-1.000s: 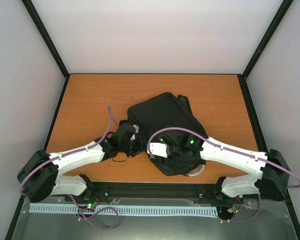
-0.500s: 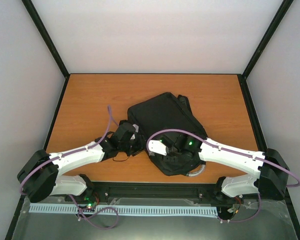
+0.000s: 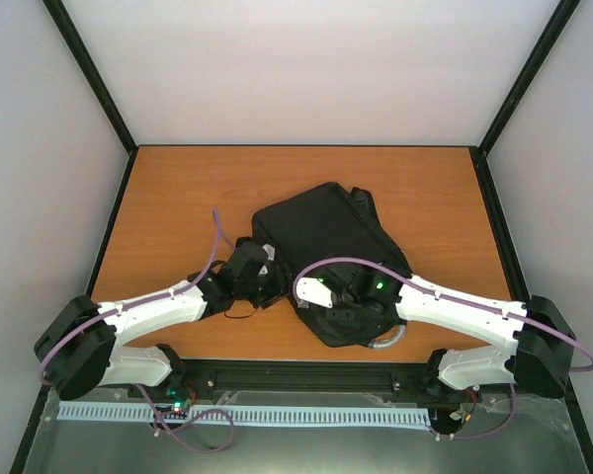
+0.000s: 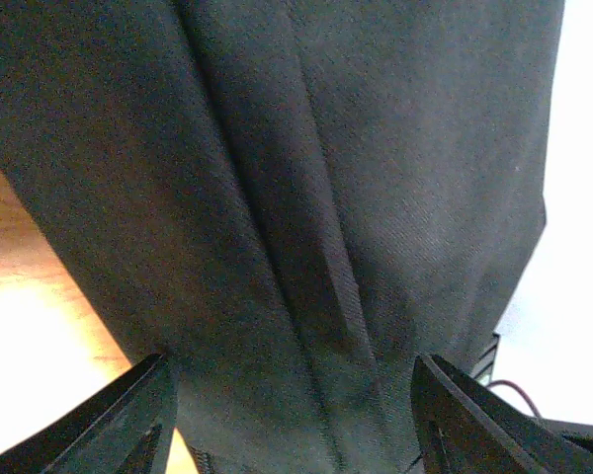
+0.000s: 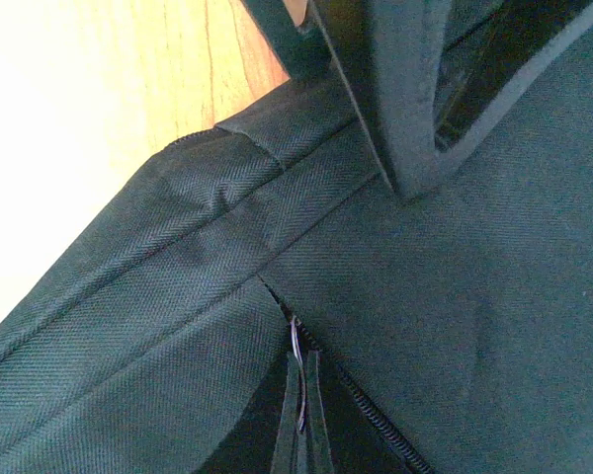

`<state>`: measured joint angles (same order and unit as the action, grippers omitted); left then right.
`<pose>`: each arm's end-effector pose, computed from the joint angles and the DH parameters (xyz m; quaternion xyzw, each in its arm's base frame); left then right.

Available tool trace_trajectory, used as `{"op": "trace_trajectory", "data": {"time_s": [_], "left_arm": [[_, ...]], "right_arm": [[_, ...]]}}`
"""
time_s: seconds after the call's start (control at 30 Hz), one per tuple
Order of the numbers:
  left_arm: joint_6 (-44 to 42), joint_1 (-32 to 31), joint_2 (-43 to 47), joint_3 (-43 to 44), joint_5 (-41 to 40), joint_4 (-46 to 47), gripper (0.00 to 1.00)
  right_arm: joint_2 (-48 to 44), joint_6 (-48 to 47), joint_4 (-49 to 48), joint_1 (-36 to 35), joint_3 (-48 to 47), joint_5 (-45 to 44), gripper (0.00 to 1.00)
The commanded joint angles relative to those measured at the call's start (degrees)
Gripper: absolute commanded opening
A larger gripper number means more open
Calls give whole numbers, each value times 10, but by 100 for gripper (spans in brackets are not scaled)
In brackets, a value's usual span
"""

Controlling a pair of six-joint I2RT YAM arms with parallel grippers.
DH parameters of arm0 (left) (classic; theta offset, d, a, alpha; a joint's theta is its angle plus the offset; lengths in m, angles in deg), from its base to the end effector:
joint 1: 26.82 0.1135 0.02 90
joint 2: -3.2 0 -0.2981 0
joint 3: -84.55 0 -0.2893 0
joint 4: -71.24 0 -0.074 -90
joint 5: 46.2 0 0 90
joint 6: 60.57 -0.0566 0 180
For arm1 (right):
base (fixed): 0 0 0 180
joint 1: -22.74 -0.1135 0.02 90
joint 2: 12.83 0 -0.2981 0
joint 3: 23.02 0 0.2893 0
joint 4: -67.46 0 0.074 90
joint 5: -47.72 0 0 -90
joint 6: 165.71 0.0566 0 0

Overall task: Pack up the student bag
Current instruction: Zip the student bag at the center of the board.

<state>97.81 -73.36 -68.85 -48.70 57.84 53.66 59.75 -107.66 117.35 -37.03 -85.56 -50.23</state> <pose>0.1855 -0.2157 0.1857 -0.1244 0.9026 -0.3947 0.1189 0.1481 0.2387 0.2349 -0.6789 0.6839 -0.0028 0.2673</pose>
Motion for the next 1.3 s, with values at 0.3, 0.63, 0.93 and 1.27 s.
{"op": "trace_trajectory", "data": {"time_s": [0.3, 0.63, 0.93, 1.27], "left_arm": [[36, -54, -46, 48, 20, 54, 38], [48, -55, -3, 14, -35, 10, 1], [48, -55, 15, -5, -43, 5, 1], [48, -55, 22, -16, -51, 2, 1]], "right_arm": [[-19, 4, -6, 7, -4, 18, 3], [-56, -28, 3, 39, 23, -34, 3], [-63, -75, -5, 137, 48, -22, 3], [-48, -143, -33, 265, 55, 7, 3]]}}
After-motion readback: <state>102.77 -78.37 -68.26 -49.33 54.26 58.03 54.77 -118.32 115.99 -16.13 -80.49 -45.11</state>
